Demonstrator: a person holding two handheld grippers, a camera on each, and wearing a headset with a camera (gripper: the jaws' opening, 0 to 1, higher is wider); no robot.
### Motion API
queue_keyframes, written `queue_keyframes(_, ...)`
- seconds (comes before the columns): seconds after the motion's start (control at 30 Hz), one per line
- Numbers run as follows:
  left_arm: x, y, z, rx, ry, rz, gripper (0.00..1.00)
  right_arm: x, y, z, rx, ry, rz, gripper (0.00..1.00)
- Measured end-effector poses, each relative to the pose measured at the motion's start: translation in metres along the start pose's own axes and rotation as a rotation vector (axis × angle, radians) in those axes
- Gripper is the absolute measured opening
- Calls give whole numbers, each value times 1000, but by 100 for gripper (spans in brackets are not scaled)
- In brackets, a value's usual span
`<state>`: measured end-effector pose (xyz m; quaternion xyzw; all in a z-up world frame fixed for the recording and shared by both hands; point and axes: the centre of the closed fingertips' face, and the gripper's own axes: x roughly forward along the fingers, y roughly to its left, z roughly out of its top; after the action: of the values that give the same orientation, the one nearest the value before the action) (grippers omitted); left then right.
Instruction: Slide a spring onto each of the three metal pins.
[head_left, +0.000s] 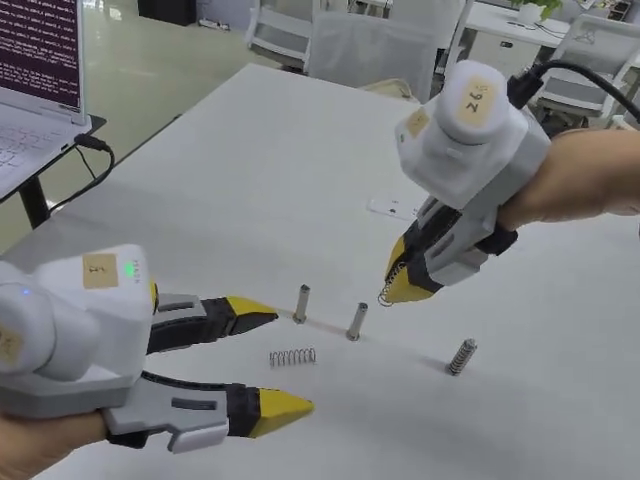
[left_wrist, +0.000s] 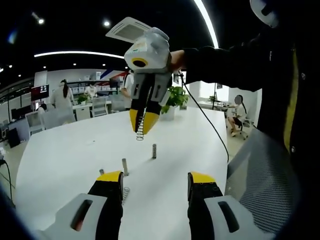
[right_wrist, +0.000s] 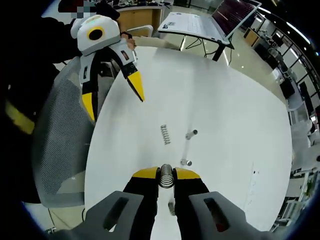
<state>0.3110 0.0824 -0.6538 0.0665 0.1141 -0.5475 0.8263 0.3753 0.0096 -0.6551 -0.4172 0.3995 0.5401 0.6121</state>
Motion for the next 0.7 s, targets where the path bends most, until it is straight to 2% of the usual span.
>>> queue_keyframes(0.3, -17, 19, -18, -31, 17, 75, 47, 16, -20, -4, 14, 6, -25, 8)
queue_keyframes(0.57, -31, 30, -34, -55, 36, 138, 46, 36, -37, -4, 28, 2, -33, 8)
queue_keyframes(0.7, -35, 33, -39, -58, 44, 164, 46, 45, -42, -10, 19, 29, -38, 8)
